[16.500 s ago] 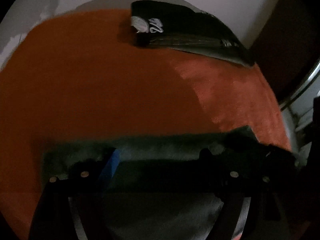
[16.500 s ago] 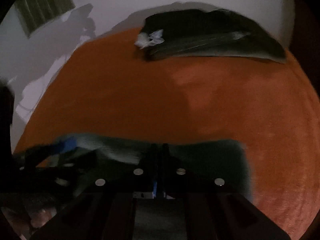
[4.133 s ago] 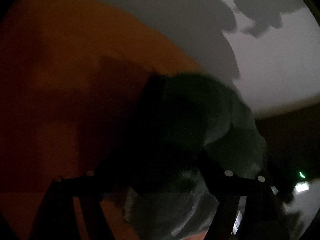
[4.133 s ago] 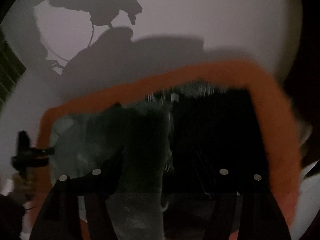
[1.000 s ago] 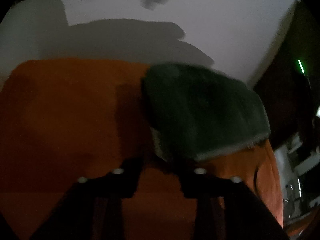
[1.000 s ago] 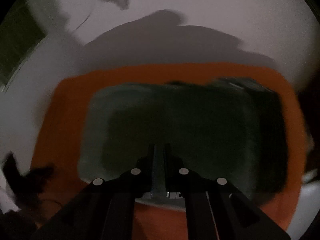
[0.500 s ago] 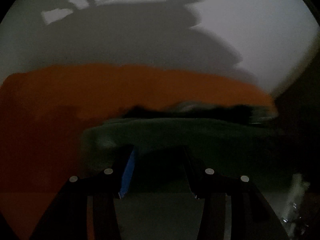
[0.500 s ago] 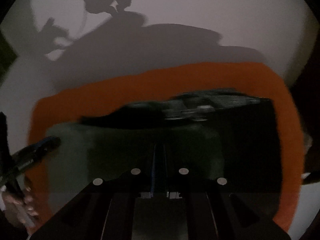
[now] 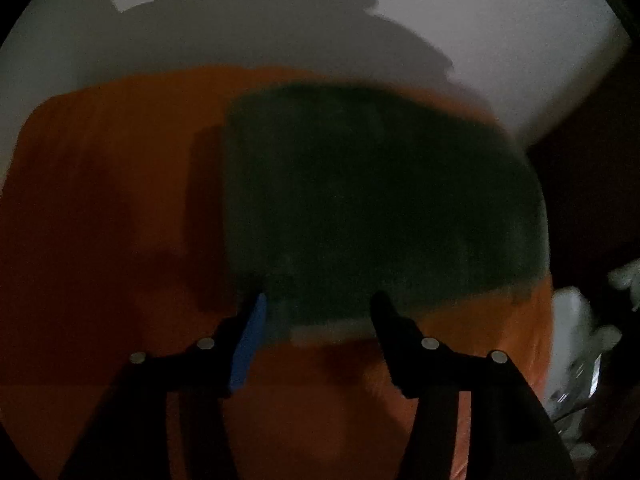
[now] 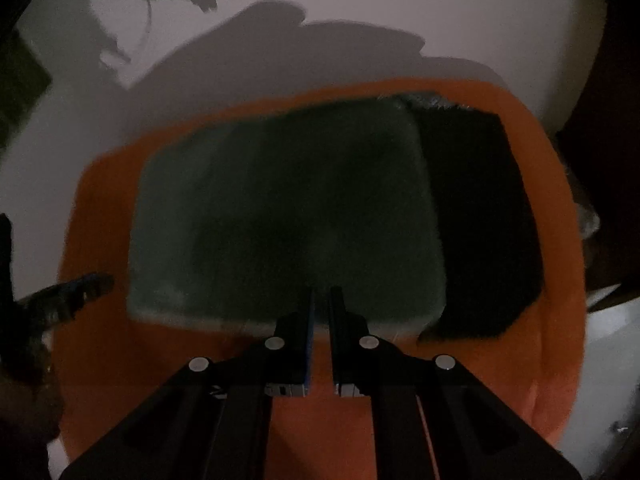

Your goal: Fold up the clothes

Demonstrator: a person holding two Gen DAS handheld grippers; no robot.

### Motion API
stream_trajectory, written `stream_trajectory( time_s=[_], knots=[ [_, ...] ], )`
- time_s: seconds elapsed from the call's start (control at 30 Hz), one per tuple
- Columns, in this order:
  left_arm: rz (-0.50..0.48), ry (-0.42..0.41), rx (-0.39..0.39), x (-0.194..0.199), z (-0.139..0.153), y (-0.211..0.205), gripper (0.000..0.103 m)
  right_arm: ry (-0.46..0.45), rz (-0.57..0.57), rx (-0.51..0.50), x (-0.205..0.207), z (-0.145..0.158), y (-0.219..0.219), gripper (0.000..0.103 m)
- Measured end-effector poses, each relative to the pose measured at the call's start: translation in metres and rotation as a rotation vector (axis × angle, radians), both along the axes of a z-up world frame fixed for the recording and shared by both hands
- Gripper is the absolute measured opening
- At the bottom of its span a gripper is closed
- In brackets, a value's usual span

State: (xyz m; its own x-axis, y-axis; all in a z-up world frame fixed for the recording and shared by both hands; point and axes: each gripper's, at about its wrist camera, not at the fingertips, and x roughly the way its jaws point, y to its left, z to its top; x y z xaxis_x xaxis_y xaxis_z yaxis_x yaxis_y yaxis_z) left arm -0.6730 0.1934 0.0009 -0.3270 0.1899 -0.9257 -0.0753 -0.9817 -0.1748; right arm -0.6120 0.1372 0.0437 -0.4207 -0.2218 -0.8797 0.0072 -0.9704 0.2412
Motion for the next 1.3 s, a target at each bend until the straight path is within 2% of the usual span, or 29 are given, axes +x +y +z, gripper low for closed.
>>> stream_trajectory(
  time_s=[0.03, 0.07, 0.17, 0.23, 0.27, 0.3, 0.33, 0.43, 0.5, 0.6, 0.67, 0.83, 0.9, 1.03, 1.3],
  knots=[
    [-0.025, 0.0, 0.002, 0.011, 0.001, 0.008, 0.059, -0.006, 0.002, 0.006, 0.007, 0.003, -0.009, 0.007],
    [-0.053, 0.009, 0.045, 0.022, 0.002, 0.011, 0.06, -0.012, 0.004, 0.012, 0.015, 0.006, -0.019, 0.008],
    [-0.045, 0.011, 0.082, 0.041, 0.003, 0.004, 0.066, -0.03, 0.01, 0.03, 0.037, 0.015, -0.047, 0.013],
    [-0.019, 0.016, 0.098, 0.053, 0.014, -0.014, 0.066, -0.012, 0.012, 0.068, 0.051, 0.023, -0.062, 0.034],
    [-0.009, 0.033, 0.1, 0.06, 0.023, -0.019, 0.066, 0.006, 0.011, 0.092, 0.058, 0.028, -0.067, 0.058],
    [0.0, 0.05, 0.102, 0.068, 0.032, -0.023, 0.07, 0.031, 0.008, 0.105, 0.069, 0.034, -0.073, 0.068],
    [0.008, 0.067, 0.104, 0.075, 0.041, -0.027, 0.075, 0.055, 0.007, 0.103, 0.082, 0.042, -0.077, 0.068],
    [0.009, 0.115, 0.099, 0.103, 0.065, -0.034, 0.076, 0.068, 0.002, 0.082, 0.118, 0.056, -0.084, 0.068],
    [0.006, 0.129, 0.069, 0.126, 0.075, -0.04, 0.077, 0.077, -0.003, 0.082, 0.148, 0.066, -0.09, 0.069],
    [-0.004, 0.125, -0.014, 0.165, 0.083, -0.041, 0.077, 0.09, -0.015, 0.088, 0.189, 0.072, -0.098, 0.079],
    [-0.003, 0.123, -0.065, 0.188, 0.087, -0.038, 0.077, 0.088, -0.008, 0.076, 0.211, 0.073, -0.104, 0.081],
    [0.014, 0.112, -0.078, 0.236, 0.089, -0.048, 0.077, 0.079, -0.001, 0.08, 0.261, 0.077, -0.112, 0.086],
    [0.022, 0.093, -0.072, 0.246, 0.087, -0.047, 0.077, 0.076, -0.008, 0.075, 0.274, 0.079, -0.112, 0.086],
    [0.011, 0.107, -0.091, 0.261, 0.097, -0.04, 0.077, 0.071, -0.017, 0.066, 0.291, 0.083, -0.111, 0.086],
    [-0.013, 0.133, -0.078, 0.258, 0.11, -0.024, 0.077, 0.055, -0.032, 0.079, 0.293, 0.084, -0.104, 0.09]
  ],
)
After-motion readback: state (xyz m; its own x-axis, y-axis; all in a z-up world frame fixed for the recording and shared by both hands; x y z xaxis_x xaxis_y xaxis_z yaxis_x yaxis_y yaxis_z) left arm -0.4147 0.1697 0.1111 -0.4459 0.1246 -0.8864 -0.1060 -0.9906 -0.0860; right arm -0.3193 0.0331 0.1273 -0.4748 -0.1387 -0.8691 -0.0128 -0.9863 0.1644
